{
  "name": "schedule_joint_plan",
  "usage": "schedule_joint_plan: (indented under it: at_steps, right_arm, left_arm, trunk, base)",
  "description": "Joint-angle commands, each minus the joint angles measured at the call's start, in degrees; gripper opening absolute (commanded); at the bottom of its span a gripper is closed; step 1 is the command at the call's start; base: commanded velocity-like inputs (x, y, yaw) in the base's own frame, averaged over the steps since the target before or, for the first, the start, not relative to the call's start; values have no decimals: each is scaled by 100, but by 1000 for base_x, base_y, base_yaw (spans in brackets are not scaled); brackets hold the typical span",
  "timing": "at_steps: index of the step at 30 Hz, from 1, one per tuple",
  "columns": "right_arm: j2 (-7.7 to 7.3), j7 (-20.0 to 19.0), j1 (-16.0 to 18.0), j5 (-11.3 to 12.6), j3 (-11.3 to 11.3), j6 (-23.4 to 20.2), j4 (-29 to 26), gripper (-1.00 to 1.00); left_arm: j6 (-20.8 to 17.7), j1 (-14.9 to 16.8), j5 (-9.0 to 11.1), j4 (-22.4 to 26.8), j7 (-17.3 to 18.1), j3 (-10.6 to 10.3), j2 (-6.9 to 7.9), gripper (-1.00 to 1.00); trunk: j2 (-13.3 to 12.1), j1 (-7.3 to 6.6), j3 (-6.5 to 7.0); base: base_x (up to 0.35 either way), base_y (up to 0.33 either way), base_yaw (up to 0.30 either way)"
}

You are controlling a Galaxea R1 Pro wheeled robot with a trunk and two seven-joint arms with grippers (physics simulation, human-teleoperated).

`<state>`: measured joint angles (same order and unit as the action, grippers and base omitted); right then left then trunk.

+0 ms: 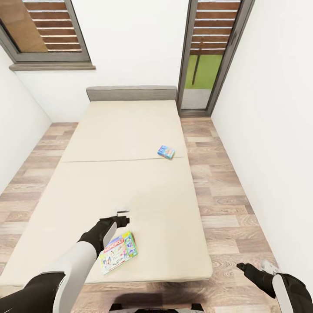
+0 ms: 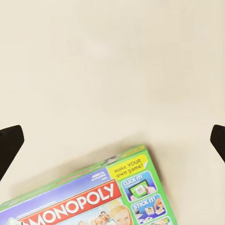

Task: Put all the toys in the child's room - the three board games (two on the bed and one on the table), the two jigsaw puzzles on the table, and the tennis ball on the table - inside the toy box on the table in the child's room.

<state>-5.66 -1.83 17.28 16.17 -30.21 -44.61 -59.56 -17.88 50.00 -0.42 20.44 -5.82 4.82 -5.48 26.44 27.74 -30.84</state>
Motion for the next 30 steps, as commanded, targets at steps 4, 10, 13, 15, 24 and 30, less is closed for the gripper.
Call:
schedule_joint_plan:
  at_steps: [4, 10, 13, 15, 24, 30]
  right_arm:
    - [-3, -19, 4, -30, -11, -30, 86, 100]
    - [-5, -19, 6, -47, -11, -30, 126, 100]
    - [-5, -19, 6, -50, -11, -30, 138, 100]
    - [-5, -19, 8, -51, -11, -26, 156, 100]
    - [-5, -2, 5, -60, -11, -22, 182, 100]
    - [-5, 10, 6, -62, -11, -22, 213, 100]
  left_arm:
    - [-32, 1, -3, 18, -12, 38, -6, 100]
    - [-31, 1, -14, 20, -14, 28, -6, 100]
    - [-31, 2, -17, 21, -15, 10, -6, 100]
    - [-33, 2, -18, 21, -15, -10, -4, 100]
    - [-34, 1, -20, 21, -15, -33, 5, 100]
    - [-32, 1, -20, 21, -15, -40, 10, 100]
  trunk:
    - [8, 2, -45]
    - [8, 2, -101]
    - [8, 2, -129]
    - [8, 2, -148]
    - [8, 2, -233]
    - [8, 2, -289]
  base:
    - [0, 0, 0]
    - [0, 0, 0]
    - [0, 0, 0]
    - [0, 0, 0]
    - [0, 0, 0]
    - [0, 0, 0]
